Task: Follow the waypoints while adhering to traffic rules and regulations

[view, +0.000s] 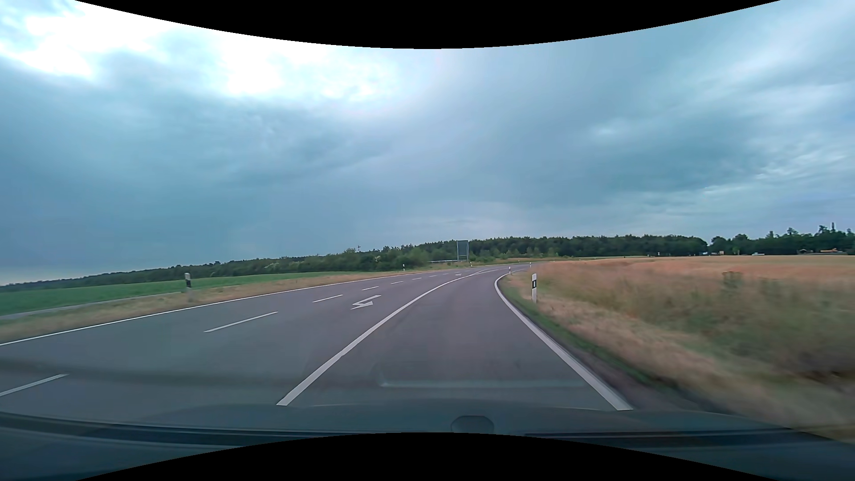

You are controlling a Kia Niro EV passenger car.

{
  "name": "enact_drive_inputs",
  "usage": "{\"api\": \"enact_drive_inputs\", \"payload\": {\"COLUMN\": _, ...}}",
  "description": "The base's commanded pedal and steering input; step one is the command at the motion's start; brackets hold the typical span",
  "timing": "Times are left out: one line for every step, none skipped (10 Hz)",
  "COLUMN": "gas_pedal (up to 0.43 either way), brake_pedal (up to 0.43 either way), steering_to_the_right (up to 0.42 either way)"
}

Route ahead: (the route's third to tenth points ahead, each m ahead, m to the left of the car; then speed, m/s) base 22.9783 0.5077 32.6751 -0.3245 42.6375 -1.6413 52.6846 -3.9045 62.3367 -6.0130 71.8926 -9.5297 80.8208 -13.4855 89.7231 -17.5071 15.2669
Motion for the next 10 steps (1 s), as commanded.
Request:
{"api": "enact_drive_inputs", "payload": {"gas_pedal": 0.11, "brake_pedal": 0.0, "steering_to_the_right": 0.019}}
{"api": "enact_drive_inputs", "payload": {"gas_pedal": 0.11, "brake_pedal": 0.0, "steering_to_the_right": 0.02}}
{"api": "enact_drive_inputs", "payload": {"gas_pedal": 0.11, "brake_pedal": 0.0, "steering_to_the_right": 0.021}}
{"api": "enact_drive_inputs", "payload": {"gas_pedal": 0.11, "brake_pedal": 0.0, "steering_to_the_right": 0.024}}
{"api": "enact_drive_inputs", "payload": {"gas_pedal": 0.11, "brake_pedal": 0.0, "steering_to_the_right": 0.025}}
{"api": "enact_drive_inputs", "payload": {"gas_pedal": 0.11, "brake_pedal": 0.0, "steering_to_the_right": 0.025}}
{"api": "enact_drive_inputs", "payload": {"gas_pedal": 0.11, "brake_pedal": 0.0, "steering_to_the_right": 0.025}}
{"api": "enact_drive_inputs", "payload": {"gas_pedal": 0.11, "brake_pedal": 0.0, "steering_to_the_right": 0.025}}
{"api": "enact_drive_inputs", "payload": {"gas_pedal": 0.11, "brake_pedal": 0.0, "steering_to_the_right": 0.025}}
{"api": "enact_drive_inputs", "payload": {"gas_pedal": 0.11, "brake_pedal": 0.0, "steering_to_the_right": 0.025}}
